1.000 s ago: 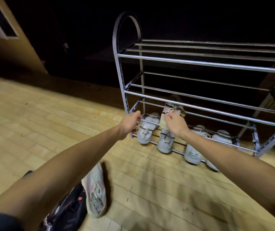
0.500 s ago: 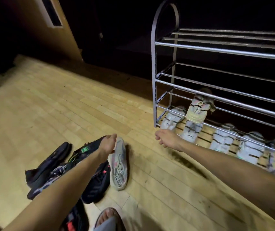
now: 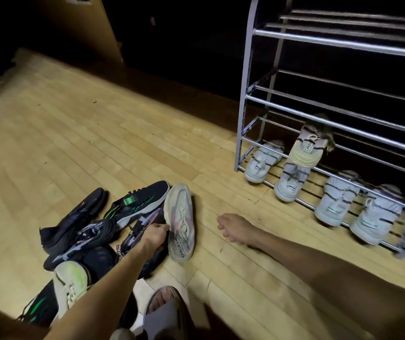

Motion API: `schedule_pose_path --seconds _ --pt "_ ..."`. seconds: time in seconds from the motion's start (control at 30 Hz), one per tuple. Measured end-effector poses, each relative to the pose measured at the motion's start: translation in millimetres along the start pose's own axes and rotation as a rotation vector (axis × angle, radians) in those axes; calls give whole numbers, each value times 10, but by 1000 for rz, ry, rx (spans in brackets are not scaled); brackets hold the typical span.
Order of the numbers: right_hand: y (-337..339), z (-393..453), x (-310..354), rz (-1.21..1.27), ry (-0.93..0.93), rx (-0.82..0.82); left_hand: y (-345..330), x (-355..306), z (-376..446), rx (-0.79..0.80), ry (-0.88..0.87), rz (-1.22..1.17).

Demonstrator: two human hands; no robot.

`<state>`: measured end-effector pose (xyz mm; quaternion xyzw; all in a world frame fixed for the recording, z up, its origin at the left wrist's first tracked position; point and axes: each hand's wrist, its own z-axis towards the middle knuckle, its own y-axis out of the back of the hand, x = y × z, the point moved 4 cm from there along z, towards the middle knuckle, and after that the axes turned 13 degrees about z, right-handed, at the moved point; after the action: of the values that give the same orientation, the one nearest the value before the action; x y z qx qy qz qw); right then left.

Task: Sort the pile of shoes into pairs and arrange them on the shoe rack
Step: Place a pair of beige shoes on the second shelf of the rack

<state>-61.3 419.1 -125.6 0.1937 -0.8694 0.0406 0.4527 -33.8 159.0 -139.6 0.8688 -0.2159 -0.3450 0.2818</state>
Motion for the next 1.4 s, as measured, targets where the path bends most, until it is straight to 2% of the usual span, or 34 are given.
schedule_pose_path --seconds 0.17,0.33,0.57,0.77,1.0,1.17,1.4 --pt "-146 32 -408 -78 -124 10 -112 -22 33 46 -52 212" --pt "-196 141 -468 -66 -133 -33 -174 -52 81 34 -95 393" --pt "-259 267 -378 47 -139 -36 -270 -126 173 77 -142 426" --pt "-223 254 -328 -12 -109 -44 -369 -268 64 84 -182 457" --pt "-186 61 -68 -73 -66 -89 -397 -628 -263 158 -272 42" --pt "-31 -191 183 3 45 -164 -302 -959 -550 111 -317 -84" --pt "324 -466 288 124 93 -313 -393 -1317 -790 92 -318 -173"
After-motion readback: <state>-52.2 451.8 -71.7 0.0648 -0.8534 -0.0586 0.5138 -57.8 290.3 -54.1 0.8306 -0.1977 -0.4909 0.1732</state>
